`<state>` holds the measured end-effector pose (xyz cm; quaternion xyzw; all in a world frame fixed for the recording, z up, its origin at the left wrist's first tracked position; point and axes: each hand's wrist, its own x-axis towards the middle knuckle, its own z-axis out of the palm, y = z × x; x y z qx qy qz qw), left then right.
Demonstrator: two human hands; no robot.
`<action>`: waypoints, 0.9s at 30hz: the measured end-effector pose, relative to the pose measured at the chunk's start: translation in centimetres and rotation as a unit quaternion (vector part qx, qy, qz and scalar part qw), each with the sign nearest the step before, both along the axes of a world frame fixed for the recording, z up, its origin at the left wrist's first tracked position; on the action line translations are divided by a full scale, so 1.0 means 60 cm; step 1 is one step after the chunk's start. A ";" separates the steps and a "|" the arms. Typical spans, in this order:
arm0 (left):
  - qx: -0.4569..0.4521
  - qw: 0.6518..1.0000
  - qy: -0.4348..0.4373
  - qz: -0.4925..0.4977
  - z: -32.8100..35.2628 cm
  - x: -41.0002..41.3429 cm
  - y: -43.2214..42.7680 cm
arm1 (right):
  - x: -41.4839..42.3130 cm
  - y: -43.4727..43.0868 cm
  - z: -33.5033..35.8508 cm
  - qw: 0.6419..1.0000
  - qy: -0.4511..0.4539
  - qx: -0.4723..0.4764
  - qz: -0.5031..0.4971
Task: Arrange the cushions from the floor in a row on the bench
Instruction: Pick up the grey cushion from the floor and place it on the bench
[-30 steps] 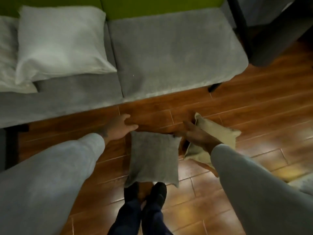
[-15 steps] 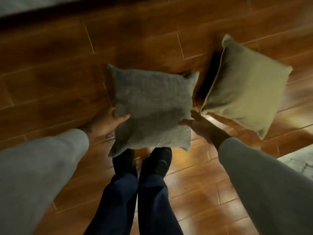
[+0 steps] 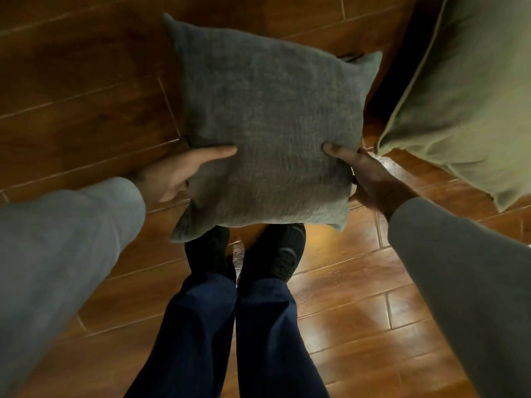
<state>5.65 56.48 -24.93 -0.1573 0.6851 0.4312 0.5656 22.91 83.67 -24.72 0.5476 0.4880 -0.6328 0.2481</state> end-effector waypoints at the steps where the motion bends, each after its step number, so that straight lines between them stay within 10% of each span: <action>1: 0.000 1.000 0.012 -0.013 0.010 -0.002 0.005 | -0.004 -0.001 0.008 1.000 0.011 -0.002 -0.015; 13: 0.020 0.997 0.010 -0.067 0.222 -0.086 0.064 | -0.069 0.054 0.233 0.995 0.047 0.051 -0.078; 27: 0.137 0.980 0.140 -0.037 0.746 -0.212 0.161 | -0.209 0.192 0.757 0.967 0.203 0.135 -0.074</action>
